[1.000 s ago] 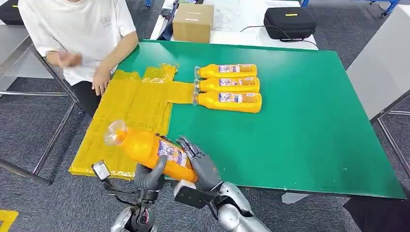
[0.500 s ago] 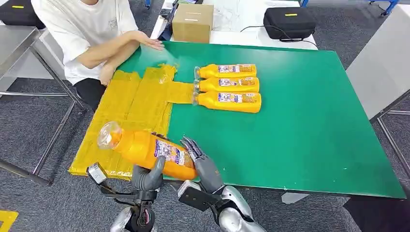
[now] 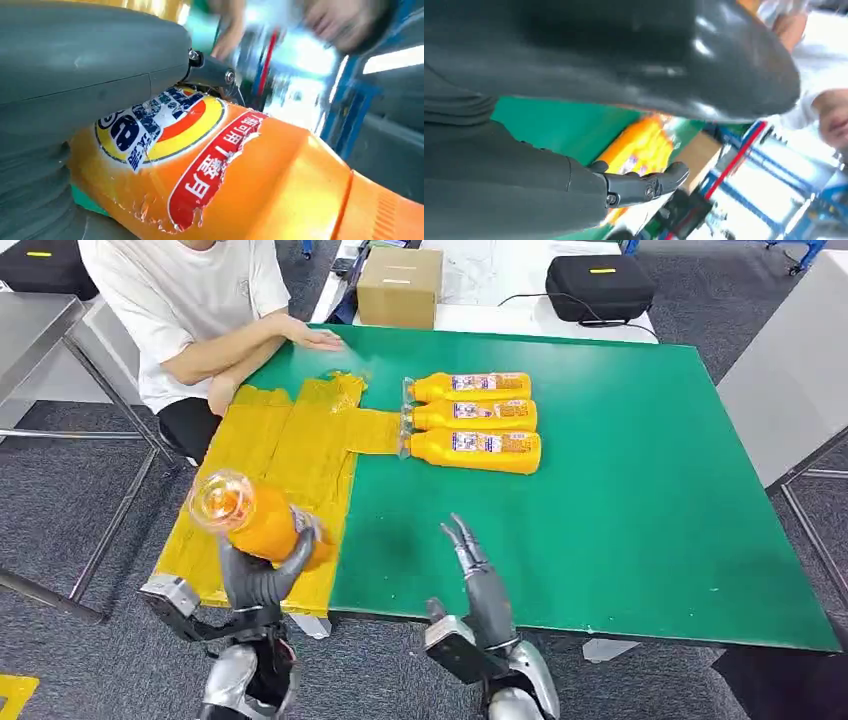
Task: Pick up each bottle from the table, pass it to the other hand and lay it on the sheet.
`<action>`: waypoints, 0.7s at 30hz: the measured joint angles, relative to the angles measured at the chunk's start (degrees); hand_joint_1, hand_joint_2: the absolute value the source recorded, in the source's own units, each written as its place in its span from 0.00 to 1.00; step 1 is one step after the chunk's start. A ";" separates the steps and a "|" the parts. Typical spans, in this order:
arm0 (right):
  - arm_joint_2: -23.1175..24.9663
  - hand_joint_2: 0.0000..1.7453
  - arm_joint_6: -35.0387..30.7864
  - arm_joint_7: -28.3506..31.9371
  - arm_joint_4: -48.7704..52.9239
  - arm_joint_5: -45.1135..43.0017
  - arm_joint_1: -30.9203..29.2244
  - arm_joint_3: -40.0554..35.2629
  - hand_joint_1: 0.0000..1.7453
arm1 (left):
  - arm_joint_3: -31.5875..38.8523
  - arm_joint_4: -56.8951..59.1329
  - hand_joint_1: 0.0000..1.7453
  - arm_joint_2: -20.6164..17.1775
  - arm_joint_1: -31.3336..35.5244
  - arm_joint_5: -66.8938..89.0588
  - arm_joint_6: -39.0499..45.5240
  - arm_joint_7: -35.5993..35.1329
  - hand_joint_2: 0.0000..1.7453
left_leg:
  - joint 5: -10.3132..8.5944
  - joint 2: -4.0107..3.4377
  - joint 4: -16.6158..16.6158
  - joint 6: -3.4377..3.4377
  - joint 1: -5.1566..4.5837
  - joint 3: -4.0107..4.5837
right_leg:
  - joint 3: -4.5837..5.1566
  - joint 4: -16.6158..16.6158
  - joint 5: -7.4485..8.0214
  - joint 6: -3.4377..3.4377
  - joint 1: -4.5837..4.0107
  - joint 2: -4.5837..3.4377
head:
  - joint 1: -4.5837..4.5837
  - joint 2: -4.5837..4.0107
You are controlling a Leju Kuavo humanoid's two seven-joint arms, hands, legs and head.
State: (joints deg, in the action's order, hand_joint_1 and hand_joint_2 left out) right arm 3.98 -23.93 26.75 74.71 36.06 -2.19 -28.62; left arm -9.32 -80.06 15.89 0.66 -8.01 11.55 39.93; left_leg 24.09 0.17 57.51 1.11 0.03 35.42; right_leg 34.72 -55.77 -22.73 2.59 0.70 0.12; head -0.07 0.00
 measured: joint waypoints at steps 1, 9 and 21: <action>-0.16 0.00 -0.49 0.07 0.26 0.77 0.27 0.77 0.00 | 1.02 -0.22 1.00 0.09 0.34 1.48 1.08 0.05 1.00 | 0.00 0.00 0.00 0.00 0.00 0.00 | 0.00 0.00 0.00 0.00 0.00 -0.01 | 0.02 0.00; -0.42 0.00 -1.36 2.28 0.66 1.71 0.98 2.41 0.00 | 3.46 -1.12 1.00 0.31 3.17 13.73 20.75 0.09 1.00 | 0.00 0.00 0.00 0.00 0.00 0.00 | 0.00 0.00 0.00 0.00 0.00 0.00 | 0.02 0.00; -0.29 0.00 -0.59 4.61 -0.70 -0.60 -0.06 2.28 0.00 | 12.40 11.02 1.00 2.03 12.08 51.62 28.49 0.04 1.00 | -0.04 0.04 0.01 0.02 -0.02 -0.02 | -0.04 -0.01 0.03 0.01 0.02 0.11 | 0.02 0.00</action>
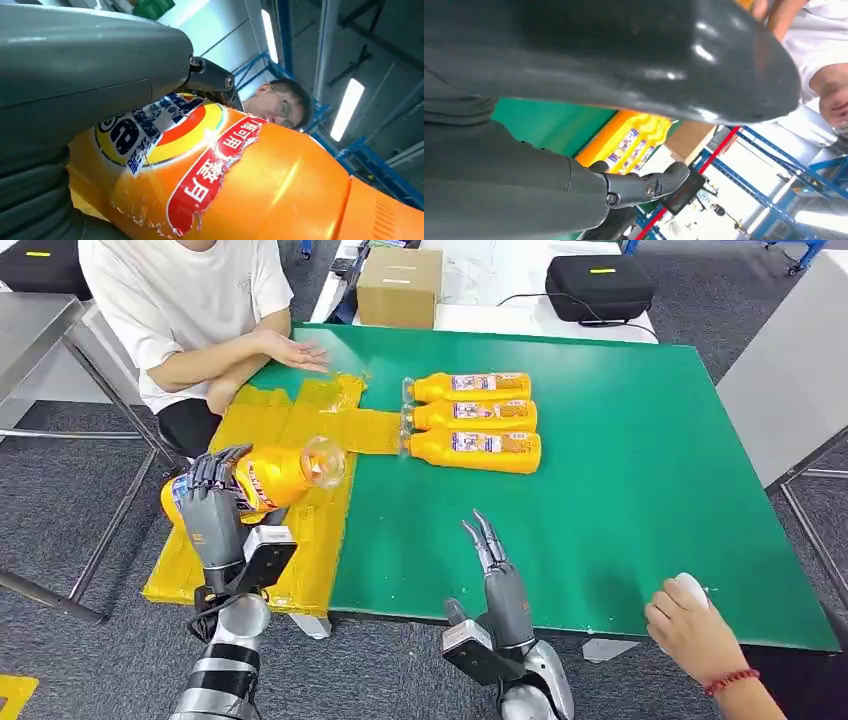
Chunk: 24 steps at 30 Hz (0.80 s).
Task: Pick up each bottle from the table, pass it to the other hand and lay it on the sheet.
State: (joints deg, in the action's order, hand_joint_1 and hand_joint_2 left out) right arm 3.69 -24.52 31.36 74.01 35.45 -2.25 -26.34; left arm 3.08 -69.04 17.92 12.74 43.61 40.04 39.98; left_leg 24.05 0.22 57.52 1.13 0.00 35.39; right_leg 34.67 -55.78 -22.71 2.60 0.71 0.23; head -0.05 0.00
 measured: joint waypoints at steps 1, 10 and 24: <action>0.00 0.00 0.22 0.18 -0.13 -0.15 -0.09 0.00 0.00 | 0.57 0.37 1.00 0.24 0.23 2.21 0.02 0.00 1.00 | 0.00 0.01 0.00 0.00 0.01 0.01 | 0.00 0.00 0.00 0.00 -0.01 0.01 | 0.00 0.00; 0.09 0.00 2.38 1.88 -2.32 -2.01 -1.09 -0.02 0.00 | 9.96 12.08 1.00 1.22 8.10 36.43 0.04 -4.30 1.00 | -0.03 -0.02 0.00 0.03 0.00 0.00 | 0.00 0.00 0.02 -0.01 0.00 -0.01 | 0.00 0.00; 0.22 0.00 3.39 3.19 -4.46 -2.86 -1.05 0.02 0.00 | 6.97 33.94 1.00 -5.22 16.52 42.81 0.09 -20.11 1.00 | -0.04 -0.04 -0.01 0.01 0.01 0.03 | 0.03 -0.02 0.01 -0.01 0.00 0.00 | 0.00 0.00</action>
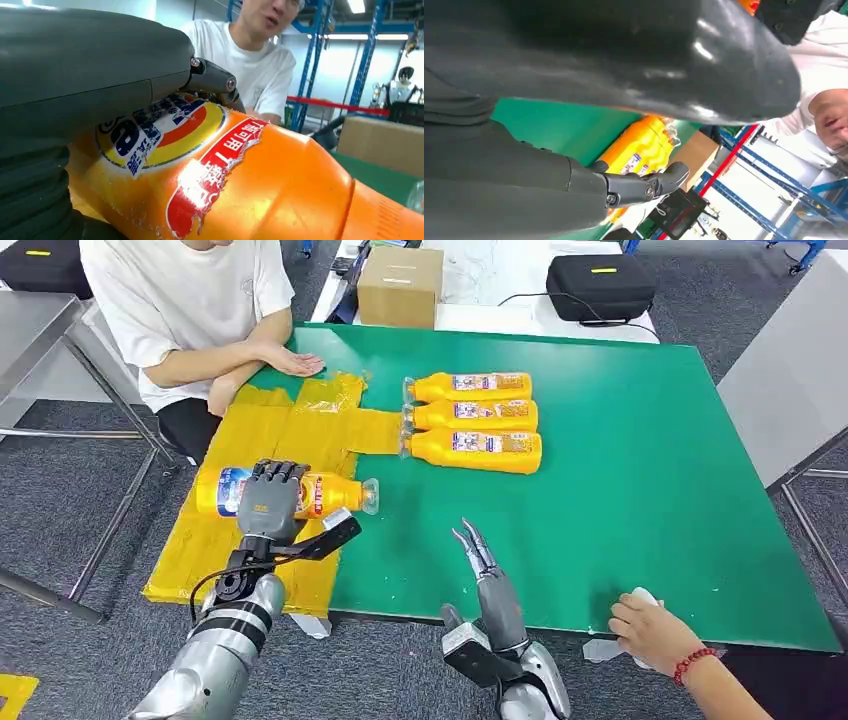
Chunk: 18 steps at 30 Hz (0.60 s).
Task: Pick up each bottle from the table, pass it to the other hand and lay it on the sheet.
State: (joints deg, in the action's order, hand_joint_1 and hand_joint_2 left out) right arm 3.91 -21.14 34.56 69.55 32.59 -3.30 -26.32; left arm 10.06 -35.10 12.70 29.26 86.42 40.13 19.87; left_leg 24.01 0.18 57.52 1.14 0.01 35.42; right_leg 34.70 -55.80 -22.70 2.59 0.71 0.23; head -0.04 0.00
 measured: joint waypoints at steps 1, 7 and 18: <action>0.00 0.00 0.00 0.00 -0.07 0.00 0.00 0.00 0.00 | -0.15 0.47 1.00 -0.20 0.10 0.00 0.02 -0.04 1.00 | 0.00 0.00 0.00 0.00 0.00 0.00 | 0.00 0.00 0.00 0.00 0.00 0.00 | 0.00 0.00; 0.02 0.00 0.15 0.37 -0.66 0.00 0.07 0.09 0.00 | -1.66 5.01 1.00 -1.40 1.44 1.10 0.00 -3.39 1.00 | 0.00 0.02 0.00 0.00 -0.01 0.01 | -0.01 0.01 0.00 0.00 0.00 0.00 | 0.02 0.00; 0.37 0.00 0.04 1.05 -0.87 0.35 0.30 1.16 0.00 | -5.55 12.85 0.00 -2.45 6.33 1.44 -13.47 -11.58 1.00 | -0.01 0.05 0.00 0.00 0.00 -0.02 | -0.05 0.01 0.00 0.00 0.00 0.03 | 0.00 0.00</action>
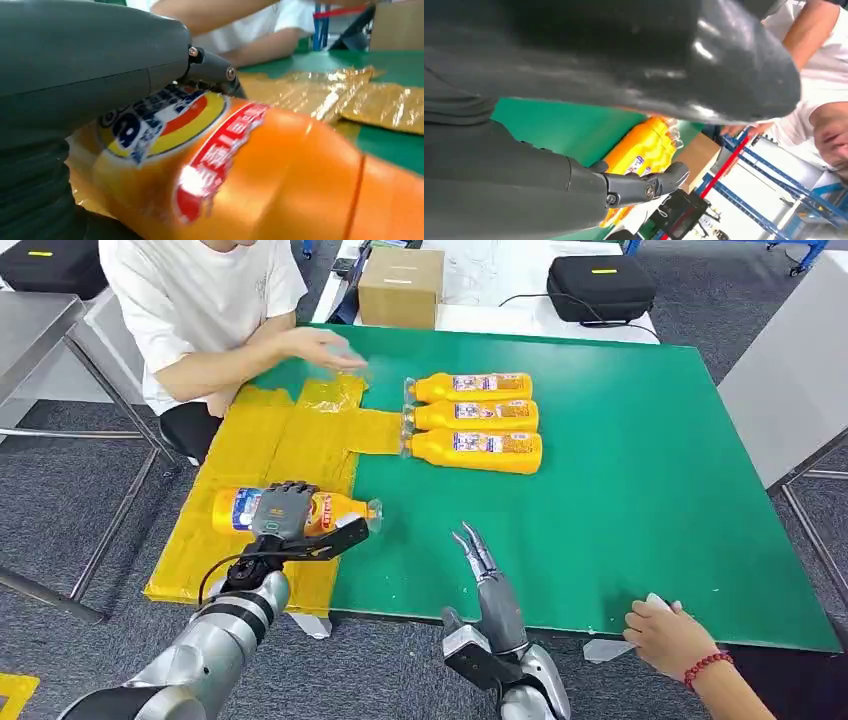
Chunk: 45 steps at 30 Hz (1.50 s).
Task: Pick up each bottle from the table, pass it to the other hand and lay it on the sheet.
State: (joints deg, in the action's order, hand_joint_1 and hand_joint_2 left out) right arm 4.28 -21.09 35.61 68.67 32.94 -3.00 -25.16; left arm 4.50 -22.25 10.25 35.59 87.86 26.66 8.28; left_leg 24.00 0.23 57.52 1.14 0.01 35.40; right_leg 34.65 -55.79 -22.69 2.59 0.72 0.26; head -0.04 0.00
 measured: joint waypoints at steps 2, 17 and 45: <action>0.04 0.00 0.00 0.07 0.02 0.00 0.00 0.50 0.00 | -0.11 0.22 0.00 0.07 0.42 -1.40 -1.62 0.20 1.00 | 0.00 0.00 0.00 0.00 0.00 -0.01 | 0.00 0.00 0.00 0.00 0.00 0.00 | 0.00 0.00; 0.13 0.00 0.00 0.11 0.50 0.66 0.03 2.14 0.00 | -0.02 1.03 0.00 1.20 2.76 -6.77 -10.11 1.33 1.00 | -0.01 -0.02 0.00 0.01 0.00 -0.05 | -0.04 0.00 0.00 0.00 0.00 -0.01 | 0.00 0.00; 0.13 0.00 -1.09 1.46 0.31 0.24 -0.58 2.86 0.00 | -0.37 -6.70 0.00 5.49 2.79 -45.39 -21.33 19.98 1.00 | 0.00 -0.02 0.02 0.01 -0.02 -0.06 | -0.07 0.00 0.01 0.01 0.01 -0.01 | 0.00 0.00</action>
State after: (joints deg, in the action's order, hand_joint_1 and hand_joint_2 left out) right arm 4.42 -22.19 37.07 68.98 33.18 -3.58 -22.29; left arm 4.13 -28.95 15.74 38.39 42.47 5.33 28.26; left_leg 24.01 0.21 57.54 1.15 -0.01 35.35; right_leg 34.58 -55.79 -22.69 2.59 0.72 0.25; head -0.04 0.00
